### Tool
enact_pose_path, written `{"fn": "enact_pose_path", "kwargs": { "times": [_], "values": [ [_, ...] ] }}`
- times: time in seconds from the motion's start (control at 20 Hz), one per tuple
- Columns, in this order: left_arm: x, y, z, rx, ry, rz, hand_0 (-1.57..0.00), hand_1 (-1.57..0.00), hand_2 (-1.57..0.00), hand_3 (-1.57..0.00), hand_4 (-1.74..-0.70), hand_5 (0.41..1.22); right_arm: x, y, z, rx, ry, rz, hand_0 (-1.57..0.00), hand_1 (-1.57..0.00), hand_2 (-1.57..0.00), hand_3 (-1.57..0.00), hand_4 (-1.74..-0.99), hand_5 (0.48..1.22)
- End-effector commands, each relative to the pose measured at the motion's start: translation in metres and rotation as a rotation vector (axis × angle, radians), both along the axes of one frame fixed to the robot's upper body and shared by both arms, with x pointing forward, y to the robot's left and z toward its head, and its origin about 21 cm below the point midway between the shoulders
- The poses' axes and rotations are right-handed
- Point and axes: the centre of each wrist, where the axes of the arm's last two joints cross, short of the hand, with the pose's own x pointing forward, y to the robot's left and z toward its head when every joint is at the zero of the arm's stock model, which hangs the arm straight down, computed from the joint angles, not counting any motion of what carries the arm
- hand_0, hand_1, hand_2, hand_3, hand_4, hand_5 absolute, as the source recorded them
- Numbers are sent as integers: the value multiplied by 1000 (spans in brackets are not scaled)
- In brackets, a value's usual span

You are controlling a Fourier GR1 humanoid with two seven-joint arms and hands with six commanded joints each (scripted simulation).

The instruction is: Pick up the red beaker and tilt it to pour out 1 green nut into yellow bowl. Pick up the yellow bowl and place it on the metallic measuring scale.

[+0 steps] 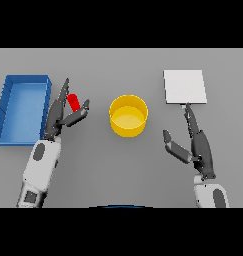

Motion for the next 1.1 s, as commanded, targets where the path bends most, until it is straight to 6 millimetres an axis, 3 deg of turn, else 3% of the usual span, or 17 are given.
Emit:
{"fn": "enact_pose_path", "kwargs": {
  "times": [0.0, 0.3, 0.4, 0.45, 0.55, 0.65, 0.85, 1.05],
  "values": [
    [4, -7, -1, 2, 1, -2, 1, 1, 1, 1, -1252, 661, 0, 0, -1, 4, 16, 3, 1, 1, 1, 1, -1257, 686],
    [20, -10, -3, 17, -22, -2, 1, 1, 1, 1, -1271, 692, -1, 2, 1, 19, 1, 2, 1, 1, 1, 1, -1265, 691],
    [22, -16, -7, -2, -39, 12, -93, -141, -150, -47, -1324, 741, -2, -1, 1, 2, -4, -1, 1, 1, 1, 1, -1255, 691],
    [23, -17, -7, -5, -42, 28, -322, -364, -358, -218, -1355, 770, 1, 1, 1, -1, -8, 2, 1, 1, 1, 1, -1252, 690],
    [23, -22, -11, -12, -40, 34, -772, -799, -794, -584, -1480, 933, -2, -1, -1, -8, -6, -4, 1, 1, 1, 1, -1245, 692],
    [22, -26, -14, -15, -89, 11, -1060, -1077, -1074, -891, -1569, 1036, -1, 3, 0, -5, -5, -4, 1, 1, 1, 1, -1240, 693],
    [27, -25, -12, -41, -82, 31, -1361, -1369, -1367, -1277, -1633, 1125, 1, 7, -1, -4, 2, -3, 1, 1, 1, 1, -1219, 680],
    [33, -25, 3, -31, -115, 40, -1485, -1488, -1488, -1451, -1697, 1127, 7, 9, -1, -21, -3, -4, 1, 1, 1, 1, -1175, 667]
  ]
}}
